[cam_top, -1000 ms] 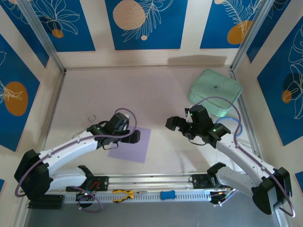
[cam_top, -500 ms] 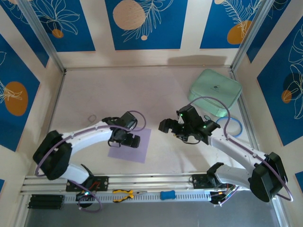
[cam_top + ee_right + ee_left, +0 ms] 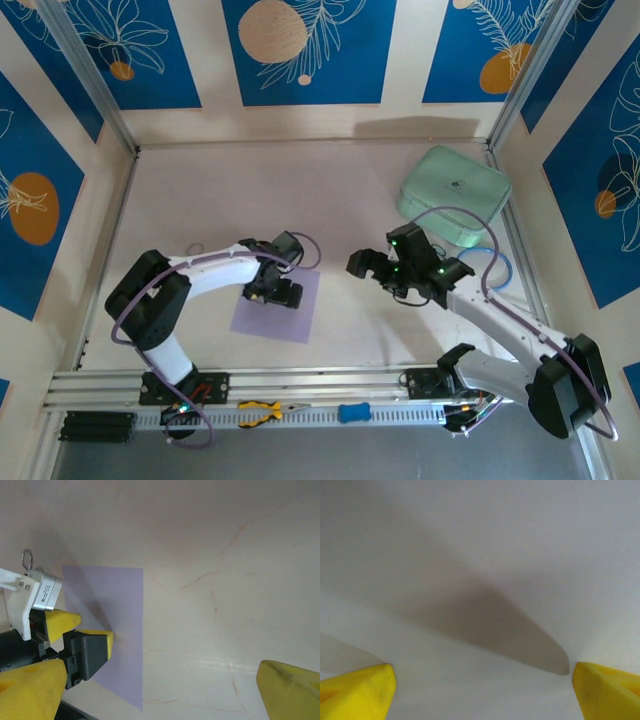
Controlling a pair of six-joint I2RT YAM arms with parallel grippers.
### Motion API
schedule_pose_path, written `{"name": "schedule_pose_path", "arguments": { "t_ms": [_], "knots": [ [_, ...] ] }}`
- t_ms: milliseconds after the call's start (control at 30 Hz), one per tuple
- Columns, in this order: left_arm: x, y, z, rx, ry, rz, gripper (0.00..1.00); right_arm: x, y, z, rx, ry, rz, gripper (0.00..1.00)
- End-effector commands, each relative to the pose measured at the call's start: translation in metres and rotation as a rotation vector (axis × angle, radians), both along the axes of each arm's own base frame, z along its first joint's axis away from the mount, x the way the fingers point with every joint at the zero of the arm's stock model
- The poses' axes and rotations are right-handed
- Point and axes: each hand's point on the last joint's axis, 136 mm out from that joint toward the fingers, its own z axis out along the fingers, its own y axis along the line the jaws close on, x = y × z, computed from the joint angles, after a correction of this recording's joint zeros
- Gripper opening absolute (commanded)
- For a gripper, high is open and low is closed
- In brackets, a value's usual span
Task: Fold a paper plane with a square sheet of paper (pick it up from the middle)
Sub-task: Move the square sheet of paper to the center of the table.
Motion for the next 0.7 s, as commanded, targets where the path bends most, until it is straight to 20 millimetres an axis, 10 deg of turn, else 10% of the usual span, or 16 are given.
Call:
{"name": "schedule_pose_path", "arguments": {
  "t_ms": [0, 267, 667],
  "knots": [
    [-0.002, -0.023, -0.009, -0.104, 0.060, 0.043, 0.90, -0.002, -0.012, 0.004, 0.004, -0.045, 0.005, 0.99],
    [0.015, -0.036, 0.009, -0.142, -0.004, 0.101, 0.90, 0.000, -0.039, 0.007, 0.270, -0.002, -0.074, 0.99],
    [0.001, 0.013, 0.073, -0.099, -0.175, 0.125, 0.92, -0.027, -0.030, 0.029, 0.230, -0.014, 0.055, 0.99]
  ]
}}
